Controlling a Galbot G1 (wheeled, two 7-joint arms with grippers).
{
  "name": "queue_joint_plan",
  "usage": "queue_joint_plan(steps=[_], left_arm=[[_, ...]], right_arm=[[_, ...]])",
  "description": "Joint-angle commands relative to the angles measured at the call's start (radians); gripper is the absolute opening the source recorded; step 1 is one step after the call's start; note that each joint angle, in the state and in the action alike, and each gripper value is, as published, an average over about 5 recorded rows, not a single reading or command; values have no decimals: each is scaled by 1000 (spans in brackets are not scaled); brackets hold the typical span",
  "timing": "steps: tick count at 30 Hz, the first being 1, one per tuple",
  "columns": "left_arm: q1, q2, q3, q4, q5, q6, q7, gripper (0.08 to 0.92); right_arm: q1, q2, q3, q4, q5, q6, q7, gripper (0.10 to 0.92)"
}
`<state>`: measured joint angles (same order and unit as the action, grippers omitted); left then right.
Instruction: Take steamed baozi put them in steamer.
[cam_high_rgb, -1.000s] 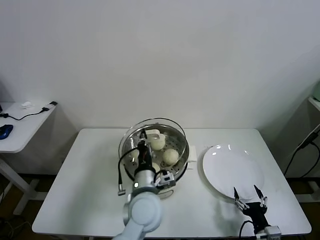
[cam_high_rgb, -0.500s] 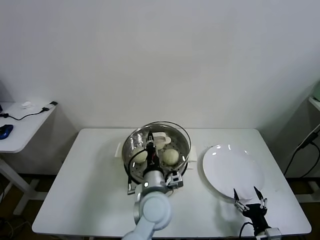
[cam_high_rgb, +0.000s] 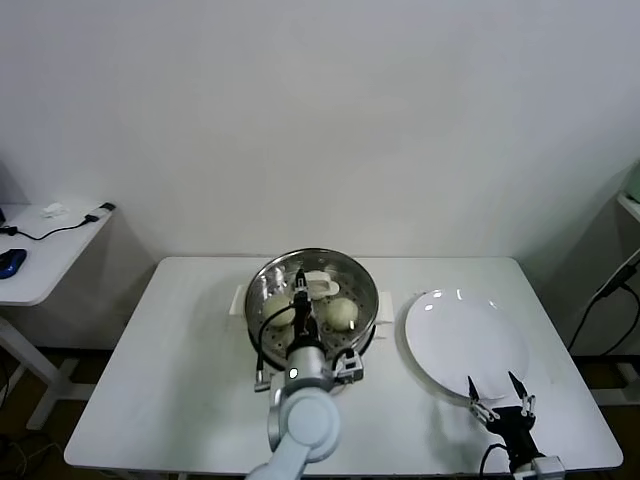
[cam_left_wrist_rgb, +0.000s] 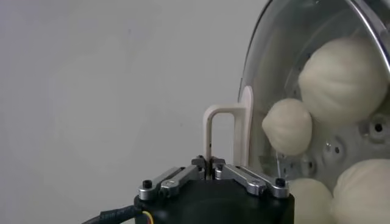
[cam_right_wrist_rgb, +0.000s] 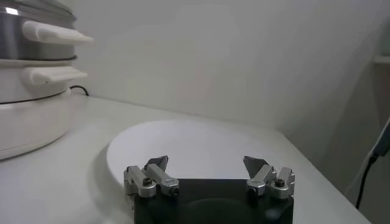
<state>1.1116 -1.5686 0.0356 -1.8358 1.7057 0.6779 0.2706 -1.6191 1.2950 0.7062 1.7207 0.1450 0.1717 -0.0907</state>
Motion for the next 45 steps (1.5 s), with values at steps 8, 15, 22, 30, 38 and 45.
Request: queue_joint_plan(steps=[8, 15, 22, 30, 38, 45], left_arm=[[3, 0, -25, 33, 32, -18, -38, 137], [10, 4, -25, 31, 32, -24, -33, 137], [20, 20, -12, -20, -1, -29, -24, 195], [48, 71, 10, -117, -66, -29, -28, 424], [80, 151, 24, -246, -336, -56, -134, 658], [216, 185, -112, -325, -852, -351, -384, 812]], right_arm=[[6, 2, -12, -10, -12, 8, -14, 823], [6, 0, -10, -11, -16, 11, -24, 823], [6, 0, -11, -4, -17, 8, -29, 823], [6, -3, -7, -2, -16, 4, -33, 823], [5, -2, -14, -8, -16, 0, -40, 823], [5, -1, -26, 0, 31, 46, 7, 823]])
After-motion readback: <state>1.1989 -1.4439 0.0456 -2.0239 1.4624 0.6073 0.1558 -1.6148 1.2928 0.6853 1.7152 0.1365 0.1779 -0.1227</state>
